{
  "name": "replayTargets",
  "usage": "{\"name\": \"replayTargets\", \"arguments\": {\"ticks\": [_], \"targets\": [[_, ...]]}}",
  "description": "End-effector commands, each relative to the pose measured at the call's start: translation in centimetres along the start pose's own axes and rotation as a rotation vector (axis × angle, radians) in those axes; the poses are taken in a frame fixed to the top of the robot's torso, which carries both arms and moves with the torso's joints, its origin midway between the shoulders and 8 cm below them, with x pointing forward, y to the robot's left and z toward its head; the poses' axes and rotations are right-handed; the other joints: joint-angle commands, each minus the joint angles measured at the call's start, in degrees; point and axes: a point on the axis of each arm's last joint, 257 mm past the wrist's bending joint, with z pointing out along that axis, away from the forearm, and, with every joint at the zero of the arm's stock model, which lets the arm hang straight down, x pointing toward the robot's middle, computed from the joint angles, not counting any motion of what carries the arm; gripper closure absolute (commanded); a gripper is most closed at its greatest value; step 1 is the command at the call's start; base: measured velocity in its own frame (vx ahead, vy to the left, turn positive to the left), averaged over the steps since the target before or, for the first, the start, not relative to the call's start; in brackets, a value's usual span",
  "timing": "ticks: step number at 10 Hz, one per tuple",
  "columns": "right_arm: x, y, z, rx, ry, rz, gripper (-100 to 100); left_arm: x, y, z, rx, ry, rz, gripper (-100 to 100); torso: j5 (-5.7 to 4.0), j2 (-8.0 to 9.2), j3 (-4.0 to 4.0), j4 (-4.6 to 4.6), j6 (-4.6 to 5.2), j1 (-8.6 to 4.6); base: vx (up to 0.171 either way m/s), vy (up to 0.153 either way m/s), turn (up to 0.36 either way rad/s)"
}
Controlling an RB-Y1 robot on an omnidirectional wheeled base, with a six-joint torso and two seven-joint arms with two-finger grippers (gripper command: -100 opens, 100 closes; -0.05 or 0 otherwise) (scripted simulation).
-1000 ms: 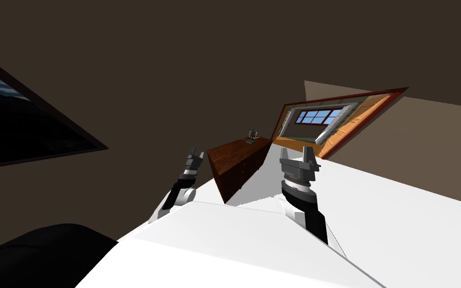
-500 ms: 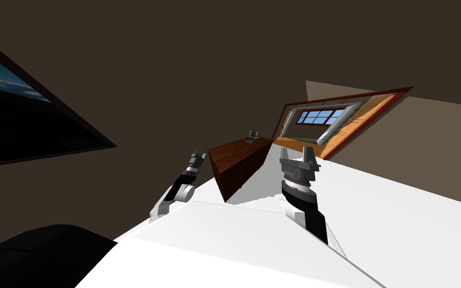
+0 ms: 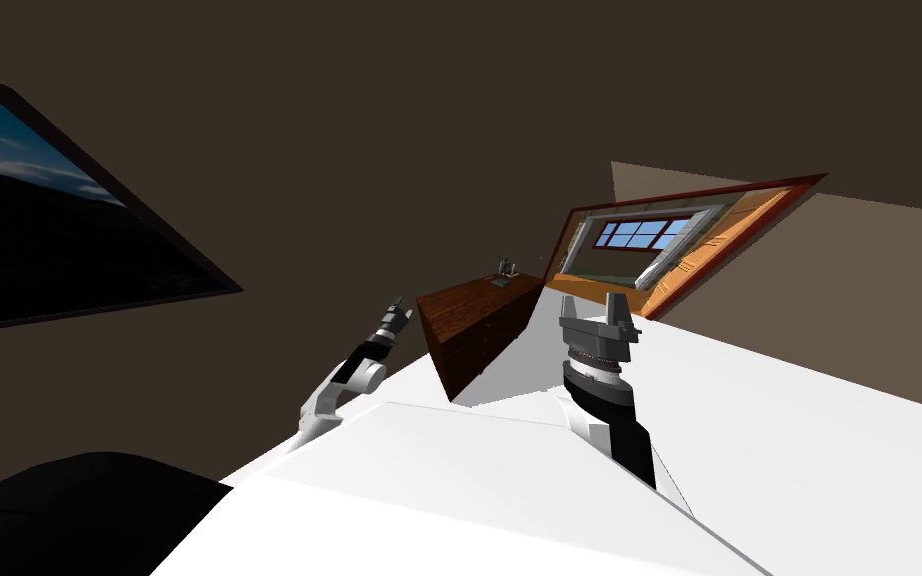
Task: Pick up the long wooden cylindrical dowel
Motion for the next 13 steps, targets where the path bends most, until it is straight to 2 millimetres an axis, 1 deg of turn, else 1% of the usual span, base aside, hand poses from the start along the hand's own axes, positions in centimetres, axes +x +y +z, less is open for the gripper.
{"name": "replayTargets", "arguments": {"ticks": [1,2,3,4,5,6,7,8,9,11,12,13], "targets": [[0.0,0.0,0.0,0.000,0.000,0.000,0,-0.6,1.4,0.2,-0.055,-0.001,-0.004,-100,0.00,0.00,0.00,0.00,0.00,0.00,-0.029,-0.014,0.000],[0.0,0.0,0.0,0.000,0.000,0.000,0,-1.7,2.3,0.9,-0.093,0.000,-0.012,-100,0.00,-0.01,0.00,0.00,0.00,-0.01,-0.031,-0.023,-0.012],[0.0,0.0,0.0,0.000,0.000,0.000,0,-1.8,3.2,0.8,-0.129,-0.004,-0.011,-100,-0.01,-0.02,-0.01,0.00,0.01,-0.04,-0.026,-0.020,-0.008],[0.0,0.0,0.0,0.000,0.000,0.000,0,-3.0,4.1,1.4,-0.170,-0.008,-0.022,-100,-0.01,-0.03,-0.01,-0.01,-0.01,-0.03,-0.032,-0.023,-0.021],[0.0,0.0,0.0,0.000,0.000,0.000,0,-3.2,4.9,1.2,-0.203,-0.012,-0.019,-100,-0.01,-0.03,-0.01,0.00,0.01,-0.03,-0.025,-0.017,-0.014],[0.0,0.0,0.0,0.000,0.000,0.000,0,-3.2,5.2,1.1,-0.214,-0.014,-0.019,-100,0.00,-0.04,-0.02,-0.01,0.00,-0.03,-0.007,-0.007,0.000],[0.0,0.0,0.0,0.000,0.000,0.000,0,-4.7,6.4,1.6,-0.269,-0.024,-0.029,-100,0.00,-0.08,-0.04,-0.01,-0.01,-0.01,-0.015,-0.020,-0.041],[0.0,0.0,0.0,0.000,0.000,0.000,0,-4.8,7.0,1.4,-0.293,-0.028,-0.029,-100,0.00,-0.08,-0.05,-0.02,0.01,-0.03,-0.017,-0.024,-0.022],[0.0,0.0,0.0,0.000,0.000,0.000,0,-6.2,7.9,1.8,-0.334,-0.043,-0.046,-100,-0.01,-0.08,-0.04,-0.02,0.00,-0.05,-0.019,-0.029,-0.055],[0.0,0.0,0.0,0.000,0.000,0.000,0,-6.5,8.7,1.4,-0.373,-0.049,-0.040,-100,-0.01,-0.07,-0.04,-0.01,-0.01,-0.05,-0.013,-0.017,-0.008],[0.0,0.0,0.0,0.000,0.000,0.000,0,-8.2,9.5,1.7,-0.418,-0.068,-0.054,-100,0.00,-0.08,-0.04,-0.02,-0.01,-0.01,-0.011,-0.022,-0.055],[0.0,0.0,0.0,0.000,0.000,0.000,0,-8.3,10.2,1.4,-0.446,-0.073,-0.053,-100,-0.01,-0.10,-0.05,-0.02,0.01,-0.03,-0.011,-0.025,-0.045]]}}
